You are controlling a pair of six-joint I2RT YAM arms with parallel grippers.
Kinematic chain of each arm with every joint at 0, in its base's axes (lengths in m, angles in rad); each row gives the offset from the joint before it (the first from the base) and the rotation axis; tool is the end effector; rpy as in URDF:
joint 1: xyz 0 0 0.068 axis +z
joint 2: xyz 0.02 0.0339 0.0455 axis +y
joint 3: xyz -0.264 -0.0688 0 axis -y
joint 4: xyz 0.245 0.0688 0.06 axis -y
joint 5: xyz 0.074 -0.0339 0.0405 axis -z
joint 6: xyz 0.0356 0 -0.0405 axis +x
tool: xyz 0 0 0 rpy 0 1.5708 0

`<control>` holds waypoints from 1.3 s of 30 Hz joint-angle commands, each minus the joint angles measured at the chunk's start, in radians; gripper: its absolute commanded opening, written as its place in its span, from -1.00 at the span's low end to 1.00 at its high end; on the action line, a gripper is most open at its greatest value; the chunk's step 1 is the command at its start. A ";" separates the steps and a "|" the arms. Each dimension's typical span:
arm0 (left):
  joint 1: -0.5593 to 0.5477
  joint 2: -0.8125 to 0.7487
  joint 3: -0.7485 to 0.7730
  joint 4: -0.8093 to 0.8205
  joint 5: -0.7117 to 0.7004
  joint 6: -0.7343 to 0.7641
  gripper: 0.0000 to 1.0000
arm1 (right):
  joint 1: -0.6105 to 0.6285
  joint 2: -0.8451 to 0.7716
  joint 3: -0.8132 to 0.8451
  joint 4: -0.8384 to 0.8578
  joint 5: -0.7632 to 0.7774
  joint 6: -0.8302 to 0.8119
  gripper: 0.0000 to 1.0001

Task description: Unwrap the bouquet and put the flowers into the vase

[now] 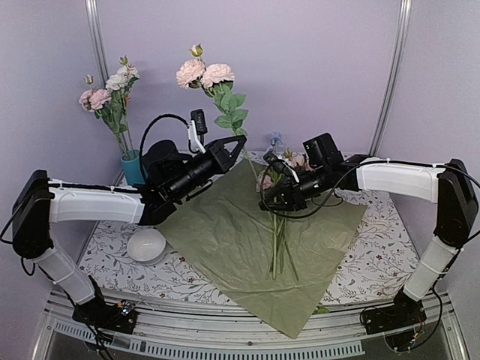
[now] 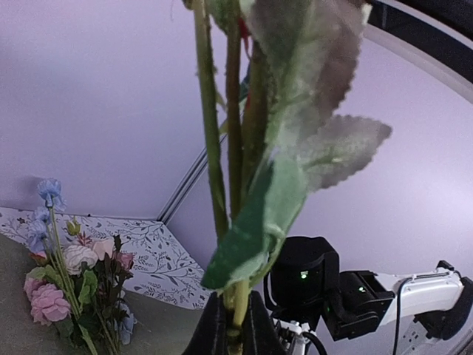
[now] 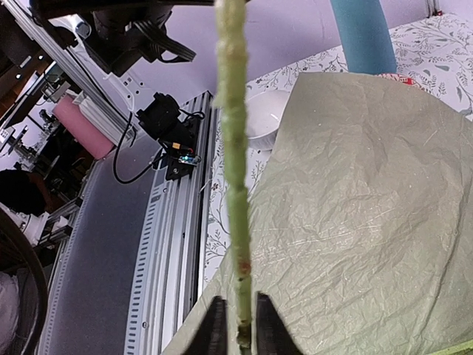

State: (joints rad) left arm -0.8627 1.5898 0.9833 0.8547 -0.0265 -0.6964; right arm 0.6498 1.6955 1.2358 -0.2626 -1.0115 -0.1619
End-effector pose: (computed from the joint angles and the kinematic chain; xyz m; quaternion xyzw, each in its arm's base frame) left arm 0.2392 -0.2780 0.3140 0.0406 0.6128 -0.5489 0.5670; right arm 0.2753 0.2471 0.2591 -0.4980 0.6538 0.5154 0.2428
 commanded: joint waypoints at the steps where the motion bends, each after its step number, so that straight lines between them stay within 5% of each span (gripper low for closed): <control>1: 0.028 -0.016 -0.002 0.025 0.062 0.008 -1.00 | -0.003 -0.049 0.009 -0.059 0.029 -0.058 -0.31; 6: 0.067 -0.113 -0.024 -0.114 0.116 0.066 -1.00 | -0.113 -0.142 -0.083 -0.068 0.035 -0.125 0.07; 13: 0.184 -0.310 -0.004 -0.498 0.151 0.216 -1.00 | -0.324 -0.228 -0.269 0.063 0.030 -0.123 0.11; 19: 0.353 -0.453 0.090 -0.739 0.085 0.332 -1.00 | -0.358 -0.284 -0.284 0.069 0.120 -0.180 0.13; 25: 0.483 -0.418 0.338 -0.947 -0.059 0.454 -1.00 | -0.360 -0.265 -0.292 0.065 0.104 -0.194 0.13; 32: 0.583 -0.332 0.557 -0.973 -0.164 0.567 -1.00 | -0.361 -0.268 -0.291 0.060 0.127 -0.210 0.14; 39: 0.676 -0.279 0.591 -0.898 -0.206 0.598 -1.00 | -0.365 -0.276 -0.295 0.059 0.141 -0.218 0.14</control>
State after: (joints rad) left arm -0.2352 1.2865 1.5661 -0.0738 -0.1902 -0.1417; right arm 0.2893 1.4319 0.9501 -0.2153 -0.8867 -0.3630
